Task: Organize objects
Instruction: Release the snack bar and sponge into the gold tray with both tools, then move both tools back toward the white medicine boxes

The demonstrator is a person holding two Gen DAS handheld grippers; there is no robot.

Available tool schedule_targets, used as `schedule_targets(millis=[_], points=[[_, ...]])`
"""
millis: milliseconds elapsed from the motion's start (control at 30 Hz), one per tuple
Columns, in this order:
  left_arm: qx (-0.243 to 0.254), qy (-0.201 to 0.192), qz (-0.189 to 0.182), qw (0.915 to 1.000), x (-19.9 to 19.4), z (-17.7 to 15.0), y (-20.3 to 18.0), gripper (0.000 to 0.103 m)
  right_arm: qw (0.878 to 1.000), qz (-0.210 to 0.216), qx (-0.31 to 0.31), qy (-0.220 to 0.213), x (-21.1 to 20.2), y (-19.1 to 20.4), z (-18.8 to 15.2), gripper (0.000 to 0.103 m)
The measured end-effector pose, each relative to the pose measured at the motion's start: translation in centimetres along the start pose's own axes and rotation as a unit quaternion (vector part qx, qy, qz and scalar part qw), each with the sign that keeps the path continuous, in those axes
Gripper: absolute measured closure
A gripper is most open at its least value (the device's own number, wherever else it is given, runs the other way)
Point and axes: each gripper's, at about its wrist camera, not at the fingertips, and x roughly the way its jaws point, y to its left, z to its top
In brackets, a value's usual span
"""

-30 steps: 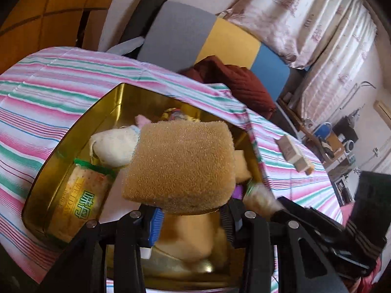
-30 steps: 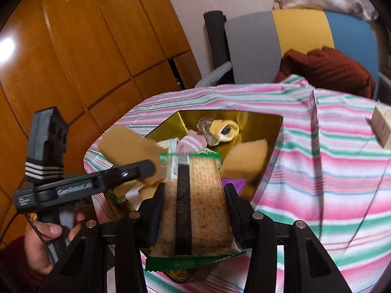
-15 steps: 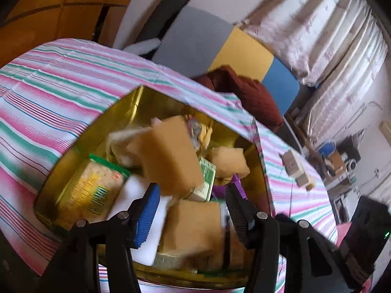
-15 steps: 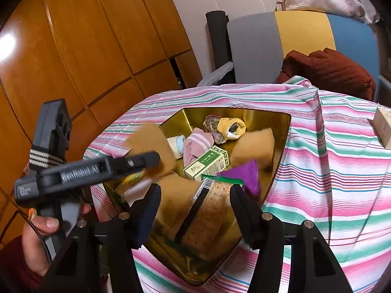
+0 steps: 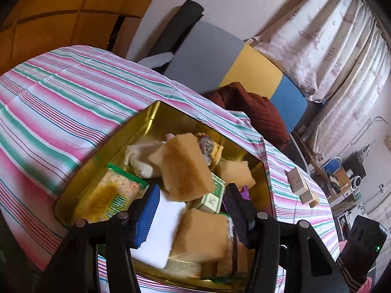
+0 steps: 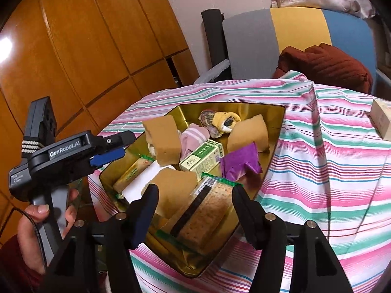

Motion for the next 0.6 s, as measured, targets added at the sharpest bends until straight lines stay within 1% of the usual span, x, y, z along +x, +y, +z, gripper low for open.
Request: schedule_targets(millis=[67,167,233,300,600], points=[[0.007,0.004,-0.013,0.9999,0.1,-0.2,-0.5,0.038,1.000,-0.001,0.005,-0.002,-0.2,-0.3,0.0,0.038],[0.028,0.008,-0.024,0.9993,0.2,-0.6,-1.8,0.033,1.000,-0.006,0.016,-0.010,-0.7,-1.0,0.0,0.035],[0.043,0.016,-0.027,0.9986,0.5,-0.9,-2.6,0.033,0.999,-0.013,0.027,-0.020,-1.2,-1.6,0.0,0.030],[0.053,0.022,-0.033,0.9978,0.7,-1.3,-3.3,0.033,0.999,-0.020,0.038,-0.028,-1.6,-2.3,0.1,0.028],[0.104,0.042,-0.050,0.9925,1.2,-3.1,-7.0,0.033,0.994,-0.060,0.083,-0.044,-3.3,-6.6,-0.4,0.026]])
